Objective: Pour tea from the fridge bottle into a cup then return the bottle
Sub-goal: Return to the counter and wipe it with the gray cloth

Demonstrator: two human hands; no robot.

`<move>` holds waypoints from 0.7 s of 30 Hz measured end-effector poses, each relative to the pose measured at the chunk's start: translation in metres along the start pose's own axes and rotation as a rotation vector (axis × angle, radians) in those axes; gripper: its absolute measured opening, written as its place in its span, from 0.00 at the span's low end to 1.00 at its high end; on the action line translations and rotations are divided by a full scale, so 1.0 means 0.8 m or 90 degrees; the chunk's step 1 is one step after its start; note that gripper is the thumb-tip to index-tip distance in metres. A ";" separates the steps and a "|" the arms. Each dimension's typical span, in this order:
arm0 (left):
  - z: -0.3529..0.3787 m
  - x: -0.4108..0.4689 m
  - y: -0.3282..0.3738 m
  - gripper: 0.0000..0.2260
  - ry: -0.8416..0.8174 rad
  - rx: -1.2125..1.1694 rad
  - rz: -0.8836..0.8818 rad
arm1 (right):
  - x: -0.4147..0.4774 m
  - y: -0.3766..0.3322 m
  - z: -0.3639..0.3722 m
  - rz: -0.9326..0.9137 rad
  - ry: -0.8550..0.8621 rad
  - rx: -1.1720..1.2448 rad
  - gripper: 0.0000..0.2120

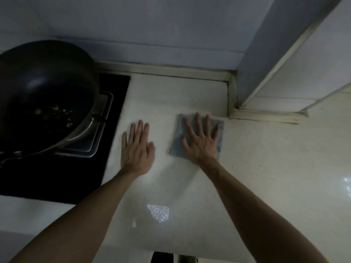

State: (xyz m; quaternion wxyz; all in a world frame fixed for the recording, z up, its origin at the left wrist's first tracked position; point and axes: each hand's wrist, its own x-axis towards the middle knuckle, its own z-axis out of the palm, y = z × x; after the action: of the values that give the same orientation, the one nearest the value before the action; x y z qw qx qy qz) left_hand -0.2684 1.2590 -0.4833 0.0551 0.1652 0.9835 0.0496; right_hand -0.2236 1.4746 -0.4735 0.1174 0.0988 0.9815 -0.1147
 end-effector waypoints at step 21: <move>-0.002 0.000 0.005 0.30 -0.011 -0.013 -0.009 | -0.133 0.157 -0.009 0.091 -0.014 0.031 0.41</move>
State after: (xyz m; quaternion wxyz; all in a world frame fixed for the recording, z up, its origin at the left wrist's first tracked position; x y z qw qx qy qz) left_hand -0.2676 1.2627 -0.4811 0.0656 0.1584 0.9835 0.0580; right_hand -0.0957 1.5788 -0.4649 0.1336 0.1700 0.9675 -0.1308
